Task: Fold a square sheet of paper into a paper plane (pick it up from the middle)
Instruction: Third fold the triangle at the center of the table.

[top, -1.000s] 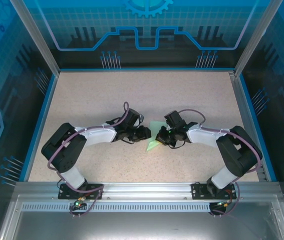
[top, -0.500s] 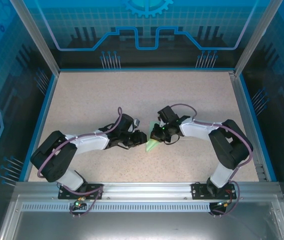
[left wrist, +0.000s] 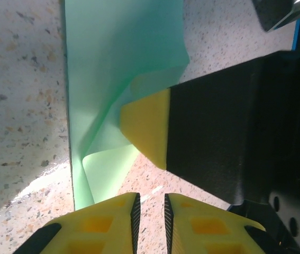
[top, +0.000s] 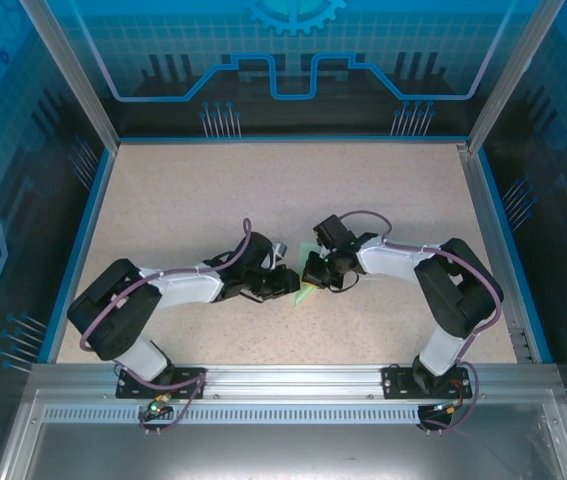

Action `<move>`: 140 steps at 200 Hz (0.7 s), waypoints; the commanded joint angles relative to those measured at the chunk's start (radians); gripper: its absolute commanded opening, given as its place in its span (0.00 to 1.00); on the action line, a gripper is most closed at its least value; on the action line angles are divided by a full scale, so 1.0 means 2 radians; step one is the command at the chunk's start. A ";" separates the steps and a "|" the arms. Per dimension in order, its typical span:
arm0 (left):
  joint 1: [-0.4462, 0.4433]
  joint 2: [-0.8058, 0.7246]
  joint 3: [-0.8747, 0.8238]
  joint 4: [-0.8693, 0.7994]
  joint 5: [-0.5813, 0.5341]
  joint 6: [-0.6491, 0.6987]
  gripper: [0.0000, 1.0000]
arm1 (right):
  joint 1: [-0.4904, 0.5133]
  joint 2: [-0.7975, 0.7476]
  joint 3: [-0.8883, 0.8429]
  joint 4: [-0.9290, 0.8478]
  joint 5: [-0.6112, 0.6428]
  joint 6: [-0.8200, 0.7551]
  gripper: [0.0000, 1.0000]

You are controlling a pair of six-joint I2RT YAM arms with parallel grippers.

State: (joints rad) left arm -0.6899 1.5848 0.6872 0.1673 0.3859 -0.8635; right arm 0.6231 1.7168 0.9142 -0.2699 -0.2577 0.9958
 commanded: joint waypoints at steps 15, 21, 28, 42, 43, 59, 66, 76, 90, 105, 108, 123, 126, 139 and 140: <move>-0.007 0.012 0.008 0.011 0.013 -0.001 0.23 | 0.006 -0.016 -0.013 0.017 0.021 0.022 0.02; -0.006 0.013 0.008 0.011 0.013 -0.001 0.23 | 0.006 -0.017 -0.014 0.019 0.021 0.023 0.02; -0.007 0.014 0.008 0.010 0.012 0.000 0.22 | 0.006 -0.016 -0.014 0.021 0.020 0.023 0.02; -0.008 0.017 0.008 0.006 0.010 0.000 0.20 | 0.006 -0.014 -0.013 0.022 0.017 0.022 0.02; -0.007 0.017 0.009 0.007 0.010 0.000 0.20 | 0.006 -0.014 -0.013 0.023 0.016 0.022 0.02; -0.008 0.021 0.010 0.005 0.010 0.001 0.19 | 0.006 -0.013 -0.013 0.026 0.012 0.021 0.02; -0.007 0.022 0.010 0.003 0.008 0.001 0.19 | 0.006 -0.012 -0.014 0.026 0.012 0.022 0.02; -0.008 0.024 0.011 0.001 0.007 0.001 0.18 | 0.006 -0.012 -0.014 0.026 0.012 0.021 0.02; -0.009 0.028 0.013 -0.001 0.007 0.001 0.17 | 0.006 -0.010 -0.013 0.027 0.011 0.020 0.02; -0.008 0.031 0.015 -0.005 0.006 0.003 0.16 | 0.006 -0.009 -0.012 0.026 0.010 0.020 0.02; -0.008 0.032 0.016 -0.006 0.006 0.002 0.16 | 0.006 -0.008 -0.012 0.025 0.010 0.020 0.02; -0.009 0.034 0.017 -0.009 0.004 0.005 0.16 | 0.006 -0.007 -0.013 0.025 0.013 0.021 0.02; -0.009 0.035 0.017 -0.009 0.004 0.005 0.16 | 0.006 -0.007 -0.013 0.024 0.014 0.021 0.02; -0.008 0.037 0.019 -0.011 0.003 0.005 0.16 | 0.006 -0.007 -0.013 0.022 0.016 0.022 0.02; -0.008 0.037 0.019 -0.011 0.003 0.005 0.16 | 0.006 -0.007 -0.013 0.021 0.016 0.022 0.02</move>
State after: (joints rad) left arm -0.6968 1.6417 0.6956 0.1627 0.3904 -0.8642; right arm 0.6231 1.7107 0.8974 -0.2165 -0.2363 1.0283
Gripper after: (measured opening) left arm 0.158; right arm 0.040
